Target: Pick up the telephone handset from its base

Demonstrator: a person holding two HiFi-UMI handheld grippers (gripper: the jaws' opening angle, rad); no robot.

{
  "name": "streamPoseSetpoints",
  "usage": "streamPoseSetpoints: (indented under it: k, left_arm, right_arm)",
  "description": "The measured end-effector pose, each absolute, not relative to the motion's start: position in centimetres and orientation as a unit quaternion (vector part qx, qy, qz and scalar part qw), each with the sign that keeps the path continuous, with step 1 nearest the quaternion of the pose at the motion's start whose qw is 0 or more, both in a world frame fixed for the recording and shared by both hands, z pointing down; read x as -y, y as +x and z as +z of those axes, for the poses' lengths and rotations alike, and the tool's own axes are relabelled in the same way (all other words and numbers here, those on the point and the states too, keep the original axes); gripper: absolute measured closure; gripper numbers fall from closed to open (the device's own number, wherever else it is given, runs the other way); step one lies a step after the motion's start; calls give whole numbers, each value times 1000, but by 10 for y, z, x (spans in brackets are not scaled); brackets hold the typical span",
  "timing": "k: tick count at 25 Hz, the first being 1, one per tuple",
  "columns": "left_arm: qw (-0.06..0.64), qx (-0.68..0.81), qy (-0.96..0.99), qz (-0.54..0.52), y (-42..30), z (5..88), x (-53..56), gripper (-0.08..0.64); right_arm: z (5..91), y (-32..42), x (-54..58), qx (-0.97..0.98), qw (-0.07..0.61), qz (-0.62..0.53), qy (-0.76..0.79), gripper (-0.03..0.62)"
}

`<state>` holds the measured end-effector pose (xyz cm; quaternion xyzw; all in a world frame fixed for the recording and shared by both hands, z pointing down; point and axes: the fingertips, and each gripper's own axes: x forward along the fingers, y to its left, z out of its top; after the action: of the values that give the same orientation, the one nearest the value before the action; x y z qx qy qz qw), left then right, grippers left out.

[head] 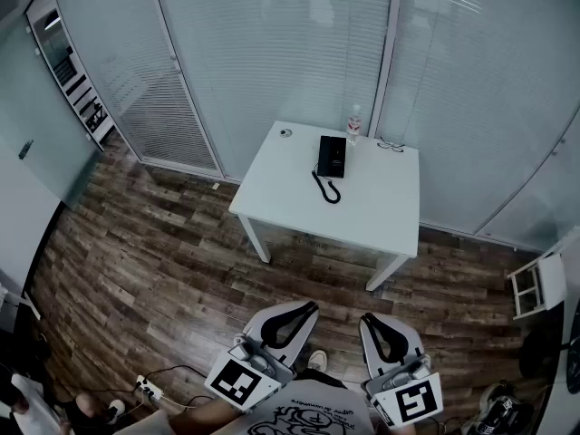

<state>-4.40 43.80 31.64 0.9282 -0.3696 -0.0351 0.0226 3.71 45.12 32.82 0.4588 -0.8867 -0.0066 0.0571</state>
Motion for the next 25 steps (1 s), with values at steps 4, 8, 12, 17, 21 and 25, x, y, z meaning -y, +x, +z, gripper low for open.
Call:
streamPoseSetpoints:
  k: [4, 8, 12, 17, 21, 25]
  left_arm:
    - [28, 371, 928, -35, -33, 318, -433, 543]
    - [27, 376, 926, -26, -24, 322, -422, 543]
    - [32, 382, 923, -21, -14, 327, -412, 543]
    - [42, 381, 923, -21, -7, 329, -404, 543]
    - [46, 379, 924, -22, -7, 330, -393, 543]
    - [53, 380, 923, -24, -15, 333, -375, 543]
  right_arm:
    - [328, 48, -447, 887, 54, -7, 459, 575]
    - [329, 60, -438, 890, 43, -5, 455, 574]
    - [336, 76, -430, 890, 45, 4, 454, 574]
    - [335, 83, -421, 889, 41, 9, 456, 574]
    - [335, 80, -409, 889, 47, 6, 456, 574]
    - [338, 73, -392, 889, 52, 8, 455, 574]
